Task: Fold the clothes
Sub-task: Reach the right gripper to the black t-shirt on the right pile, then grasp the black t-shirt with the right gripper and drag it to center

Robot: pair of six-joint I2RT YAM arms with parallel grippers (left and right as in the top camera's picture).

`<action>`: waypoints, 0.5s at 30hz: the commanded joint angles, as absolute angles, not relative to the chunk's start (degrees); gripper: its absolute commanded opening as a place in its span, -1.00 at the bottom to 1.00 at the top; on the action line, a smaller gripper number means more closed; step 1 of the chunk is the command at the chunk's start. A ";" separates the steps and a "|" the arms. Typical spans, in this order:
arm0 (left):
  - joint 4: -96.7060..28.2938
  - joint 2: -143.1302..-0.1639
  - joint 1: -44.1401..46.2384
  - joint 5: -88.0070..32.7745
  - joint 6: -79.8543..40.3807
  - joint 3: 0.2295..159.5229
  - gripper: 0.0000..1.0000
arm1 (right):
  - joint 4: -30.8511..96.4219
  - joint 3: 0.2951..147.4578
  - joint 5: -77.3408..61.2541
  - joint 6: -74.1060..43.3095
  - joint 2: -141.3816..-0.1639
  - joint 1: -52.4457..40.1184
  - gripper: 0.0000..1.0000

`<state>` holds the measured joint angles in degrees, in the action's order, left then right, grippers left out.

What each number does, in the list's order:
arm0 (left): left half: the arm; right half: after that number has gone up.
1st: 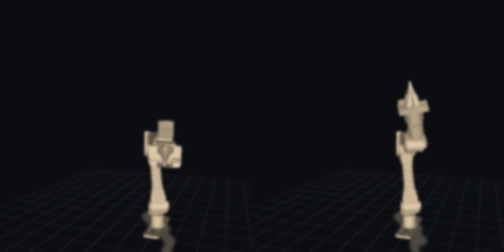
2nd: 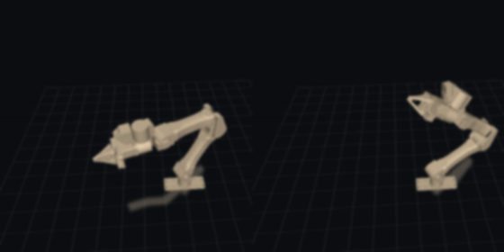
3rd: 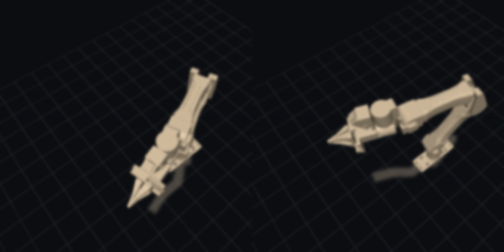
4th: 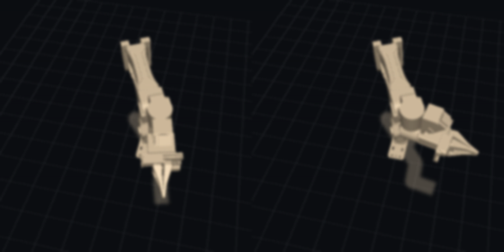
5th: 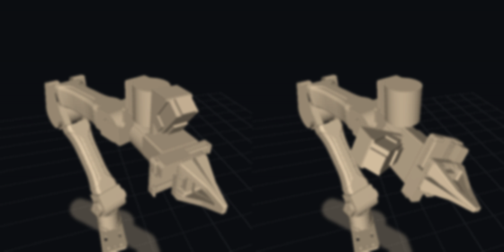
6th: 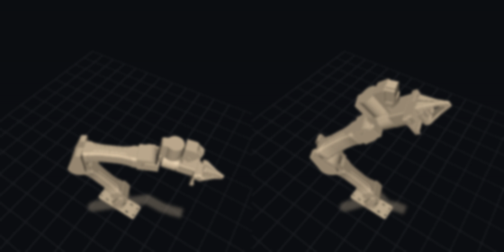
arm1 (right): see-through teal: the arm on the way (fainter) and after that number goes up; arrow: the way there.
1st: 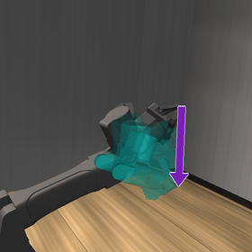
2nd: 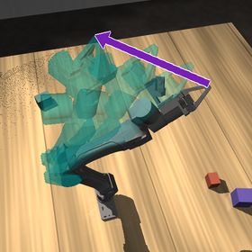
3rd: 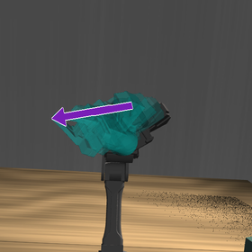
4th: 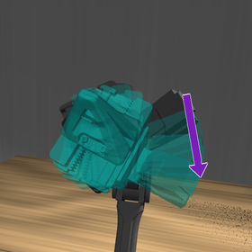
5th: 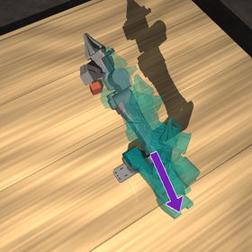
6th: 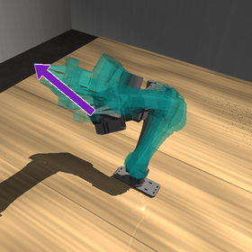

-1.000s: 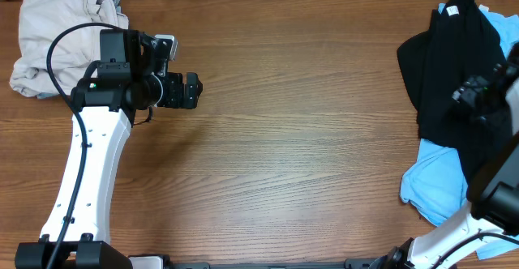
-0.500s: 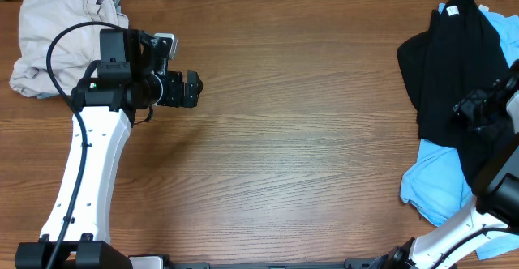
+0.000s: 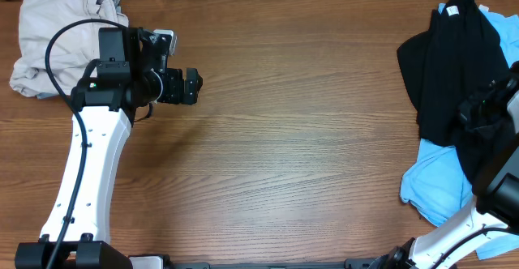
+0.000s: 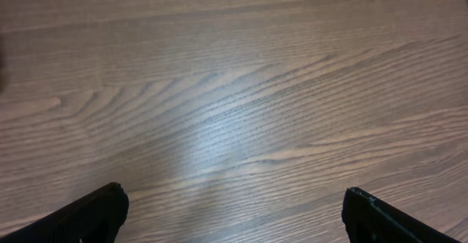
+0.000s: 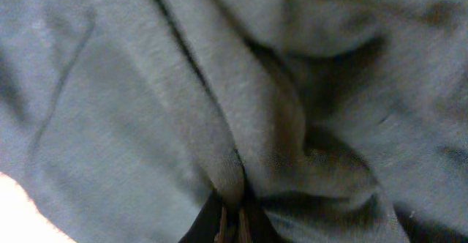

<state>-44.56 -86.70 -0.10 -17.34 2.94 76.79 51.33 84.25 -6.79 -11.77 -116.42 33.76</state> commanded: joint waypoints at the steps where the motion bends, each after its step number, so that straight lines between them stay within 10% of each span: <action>1: -44.42 -87.09 -0.19 -17.37 2.15 80.77 0.94 | 54.74 90.08 -14.68 -10.22 -113.95 33.71 -0.92; 15: -49.23 -87.09 -6.33 -10.52 2.94 92.92 0.96 | 74.96 101.47 -24.14 -1.67 -108.40 12.36 -0.92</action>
